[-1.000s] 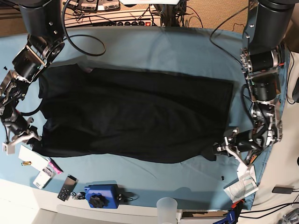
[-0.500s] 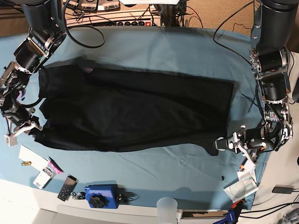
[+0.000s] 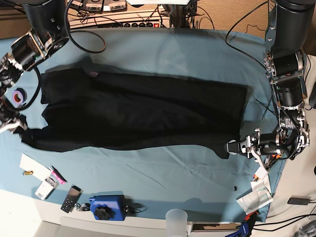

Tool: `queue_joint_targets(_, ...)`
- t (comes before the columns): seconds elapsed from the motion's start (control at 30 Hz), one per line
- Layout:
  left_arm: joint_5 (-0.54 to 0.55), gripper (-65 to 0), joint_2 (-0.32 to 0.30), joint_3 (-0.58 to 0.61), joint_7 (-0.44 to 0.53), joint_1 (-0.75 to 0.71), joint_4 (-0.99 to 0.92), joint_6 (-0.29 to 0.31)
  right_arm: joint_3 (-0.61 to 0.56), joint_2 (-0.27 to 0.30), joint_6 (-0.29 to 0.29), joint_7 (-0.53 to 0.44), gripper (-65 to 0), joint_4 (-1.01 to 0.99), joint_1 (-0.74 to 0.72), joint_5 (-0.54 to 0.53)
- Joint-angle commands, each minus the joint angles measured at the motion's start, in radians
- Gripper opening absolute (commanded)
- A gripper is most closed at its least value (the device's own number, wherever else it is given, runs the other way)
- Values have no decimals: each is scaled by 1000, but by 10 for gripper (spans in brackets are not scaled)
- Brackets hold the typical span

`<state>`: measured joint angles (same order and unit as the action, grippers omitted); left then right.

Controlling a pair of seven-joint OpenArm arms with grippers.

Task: Layout the t-shirt on the table in an organized manner, then fold the t-shirt properly
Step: 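Fold the hem up over the collar fold with both grippers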

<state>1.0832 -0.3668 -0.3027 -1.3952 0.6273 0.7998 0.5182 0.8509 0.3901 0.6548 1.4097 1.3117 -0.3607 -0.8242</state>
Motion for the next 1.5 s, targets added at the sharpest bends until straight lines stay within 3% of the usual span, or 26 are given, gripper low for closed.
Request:
queue_joint_targets(0.0,29,-650,-13,-3,-1,35,19,3,1,23,3,-13,-650,19,3,-25)
queue_joint_targets(0.33,14,-650,-13,-3,-1,14,80,7,1,23,23,-33,-650,134,147,-24)
queue_joint_targets(0.53,-59,-650,-13,-3,-1,-142,369,2,1,23,22,-29,-650,187,150,-24)
queue_joint_targets(0.6,-105,-650,-13,-3,-1,-212,494,-26,1,23,23,-26,-650,187,150,-24)
queue_joint_targets(0.77,-203,-650,-13,-3,77,-338,728,-51,1,23,23,-15,-650,187,150,-20)
queue_joint_targets(0.9,-220,-650,2,-2,99,-388,734,-50,1,23,23,-13,-650,187,155,15)
queue_joint_targets(1.0,-225,-650,16,-2,167,-432,720,-50,1,23,23,-29,-650,187,190,67)
queue_joint_targets(1.13,-357,-650,32,-2,307,-480,719,-74,1,23,23,-113,-650,186,275,158)
queue_joint_targets(1.23,-444,-650,42,-1,343,-498,719,-108,1,23,22,-161,-650,186,332,188)
queue_joint_targets(1.33,-455,-650,51,-1,360,-505,719,-101,1,23,21,-169,-650,186,362,188)
queue_joint_targets(1.47,-455,-629,59,-1,364,-506,719,-45,0,23,21,-169,-650,186,360,185)
